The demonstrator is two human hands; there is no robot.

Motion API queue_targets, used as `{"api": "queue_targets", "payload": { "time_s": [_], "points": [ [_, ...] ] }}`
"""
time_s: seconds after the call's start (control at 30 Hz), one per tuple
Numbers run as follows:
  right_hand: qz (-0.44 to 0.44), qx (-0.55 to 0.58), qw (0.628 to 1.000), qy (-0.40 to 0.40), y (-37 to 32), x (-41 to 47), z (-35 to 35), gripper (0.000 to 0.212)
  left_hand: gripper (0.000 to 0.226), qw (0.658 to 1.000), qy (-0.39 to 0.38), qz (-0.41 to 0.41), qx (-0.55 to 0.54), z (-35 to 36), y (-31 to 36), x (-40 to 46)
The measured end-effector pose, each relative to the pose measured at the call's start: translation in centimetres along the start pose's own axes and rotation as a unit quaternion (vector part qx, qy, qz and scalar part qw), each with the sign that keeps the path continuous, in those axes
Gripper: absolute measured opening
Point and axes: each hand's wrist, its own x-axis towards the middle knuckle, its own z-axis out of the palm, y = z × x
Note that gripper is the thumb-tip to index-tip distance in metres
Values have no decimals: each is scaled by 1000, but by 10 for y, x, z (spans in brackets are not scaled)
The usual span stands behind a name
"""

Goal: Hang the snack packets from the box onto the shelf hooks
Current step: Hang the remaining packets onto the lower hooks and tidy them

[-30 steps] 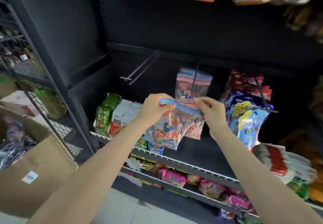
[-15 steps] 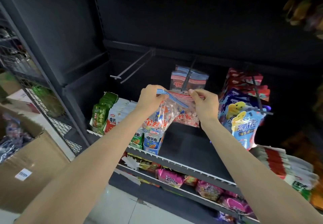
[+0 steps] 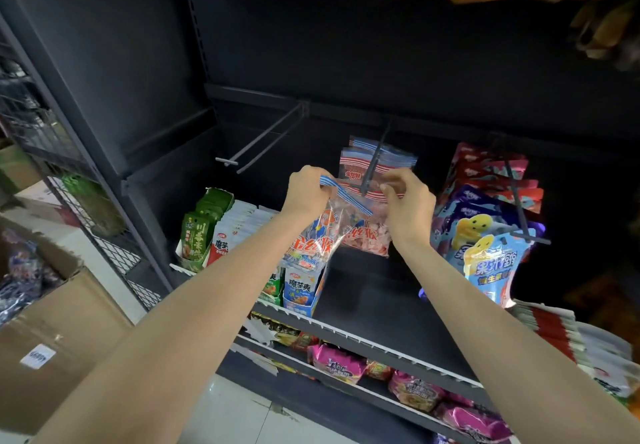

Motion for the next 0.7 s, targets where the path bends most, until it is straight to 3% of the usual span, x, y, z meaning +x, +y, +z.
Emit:
{"api": "queue_targets", "payload": {
  "time_s": [0.23, 0.4, 0.5, 0.57, 0.7],
  "points": [
    [-26, -77, 996, 33, 13, 27, 15, 24, 19, 999, -4, -40, -11, 18, 5, 35],
    [-21, -97, 995, 27, 15, 35, 17, 25, 42, 998, 8, -22, -54, 13, -4, 23],
    [-61, -135, 989, -1, 19, 25, 10, 28, 22, 996, 43, -7, -79, 7, -18, 5],
    [-96, -138, 986, 7, 18, 14, 4, 32, 8, 994, 23, 2, -106, 6, -26, -8],
    [-92, -79, 992, -40, 11, -7, -6, 27, 9, 987, -27, 14, -156, 2, -27, -32]
  ]
}}
